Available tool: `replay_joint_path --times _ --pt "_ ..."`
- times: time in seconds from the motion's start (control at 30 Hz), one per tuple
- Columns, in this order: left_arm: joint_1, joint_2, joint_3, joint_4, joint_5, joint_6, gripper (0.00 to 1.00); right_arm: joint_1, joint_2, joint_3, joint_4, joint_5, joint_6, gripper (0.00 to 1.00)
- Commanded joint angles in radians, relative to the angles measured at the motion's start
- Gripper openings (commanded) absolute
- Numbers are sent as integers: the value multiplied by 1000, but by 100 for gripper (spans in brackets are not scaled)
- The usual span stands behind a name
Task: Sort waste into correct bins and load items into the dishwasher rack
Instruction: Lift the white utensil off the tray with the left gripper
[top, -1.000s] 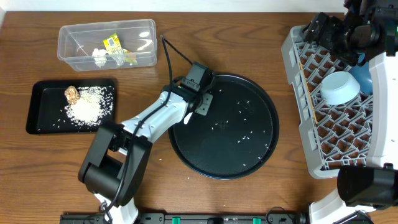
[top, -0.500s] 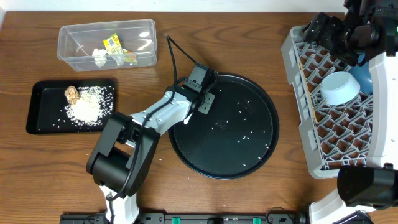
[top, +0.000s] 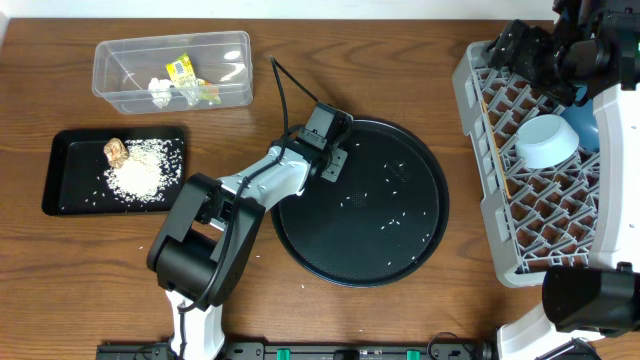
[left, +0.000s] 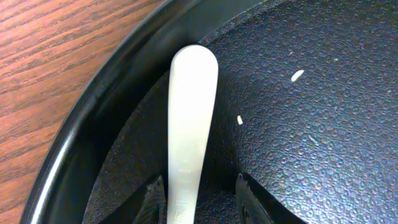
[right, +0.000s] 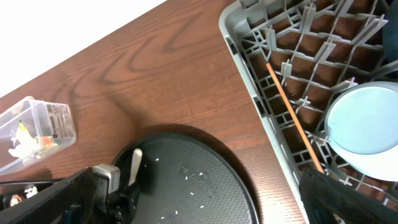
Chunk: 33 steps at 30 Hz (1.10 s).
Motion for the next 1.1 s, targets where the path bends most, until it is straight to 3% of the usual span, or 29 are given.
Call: replay_joint_path --times 0.0,0.23,0.4,1.07 --pt "-3 59 -8 -16 -10 10 37 7 -4 -1 -3 2 -16 99" --pt "-3 59 -8 -35 -10 10 15 7 -4 -1 -3 3 -16 99" --pt "-3 59 -8 -37 -10 10 6 7 -4 -1 -3 2 -16 99" --pt "-4 -59 -8 -84 -9 -4 6 7 -4 -1 -3 3 -16 99"
